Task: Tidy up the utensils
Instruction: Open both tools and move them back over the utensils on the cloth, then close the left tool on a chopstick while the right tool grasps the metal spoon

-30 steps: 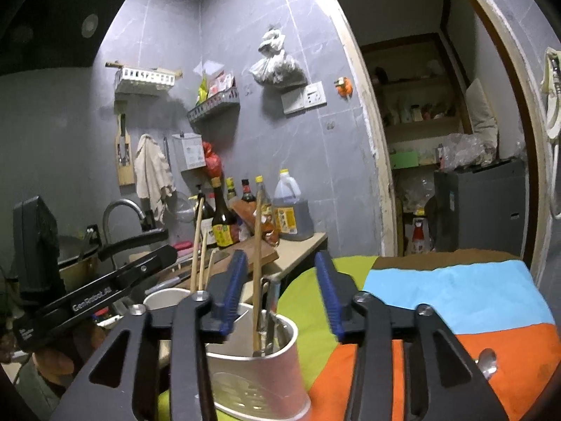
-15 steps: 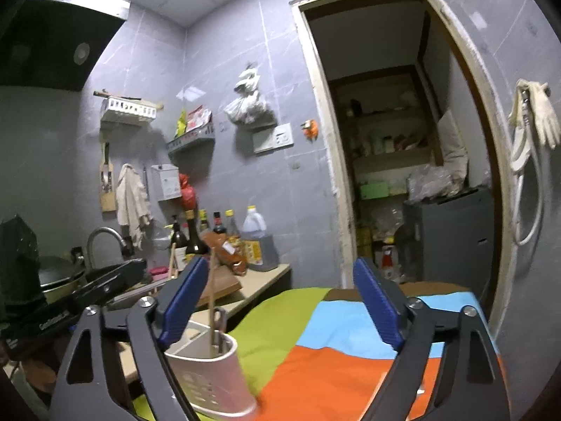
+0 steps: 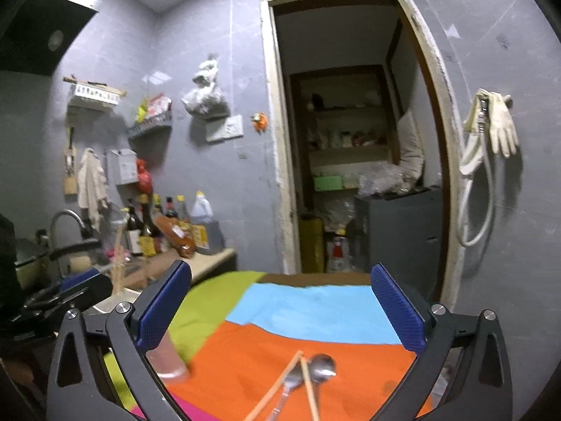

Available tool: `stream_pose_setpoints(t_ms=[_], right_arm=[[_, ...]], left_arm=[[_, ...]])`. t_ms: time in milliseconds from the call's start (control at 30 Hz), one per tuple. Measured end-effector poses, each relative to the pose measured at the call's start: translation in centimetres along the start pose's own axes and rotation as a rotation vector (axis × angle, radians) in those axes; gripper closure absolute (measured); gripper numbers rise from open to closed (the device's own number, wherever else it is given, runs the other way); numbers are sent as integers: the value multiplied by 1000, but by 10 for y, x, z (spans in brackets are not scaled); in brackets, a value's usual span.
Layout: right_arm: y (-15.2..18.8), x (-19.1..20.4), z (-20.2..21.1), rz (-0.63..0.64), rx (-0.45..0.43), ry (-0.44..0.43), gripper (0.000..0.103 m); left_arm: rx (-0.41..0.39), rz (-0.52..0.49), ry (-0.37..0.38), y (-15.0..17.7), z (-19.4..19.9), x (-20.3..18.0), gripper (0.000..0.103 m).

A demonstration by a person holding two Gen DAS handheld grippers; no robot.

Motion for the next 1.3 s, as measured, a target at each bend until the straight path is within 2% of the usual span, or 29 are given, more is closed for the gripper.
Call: stream_pose_setpoints(t_ms=[267,367,500,600,767,933,1000,1033,1100,1167,1300], right_arm=[[33,-39,-14,20,132,99,0],[47,-50,-22,20,195,131,0],[70,-65,-39,35,314,197,0],[83,-72,-50,42,375,215,0],[95,-78,-59,56,416,212,0],[104,-81,-69,70,455,189,1],[109,-81,-73,75,475,174,7],[110,-81,-74,76,485,163,14],[115,-81,-79,78,511,143,18],[119,-81,-81,77,528,134,18],[125,-78,-85,89,560,111,21]], left_arm=[[124,-23,8,32,-31,-16,6],[219,-31,0,48,-48,-18,6],[302,-39,-5,65,-66,-20,6],[364,-57,-15,77,-79,-22,6],[490,-62,-16,101,-104,-19,6],[579,-58,-15,122,-122,-16,9],[619,-62,-6,129,-130,-16,25],[643,-63,0,133,-133,-16,31],[703,-62,14,142,-141,-16,56],[761,-49,38,152,-152,-17,67],[806,-34,58,161,-165,-16,79]])
Point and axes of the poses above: each gripper's, at about its wrist camera, not at the fingertips, and z roughly against the way its jaws point, x to its left, y to its underside, the point moved 6 cm from there along -z, roughly the way its jaws point, and after that the axes turned 7 degrees about y, right-handed, at the moved point
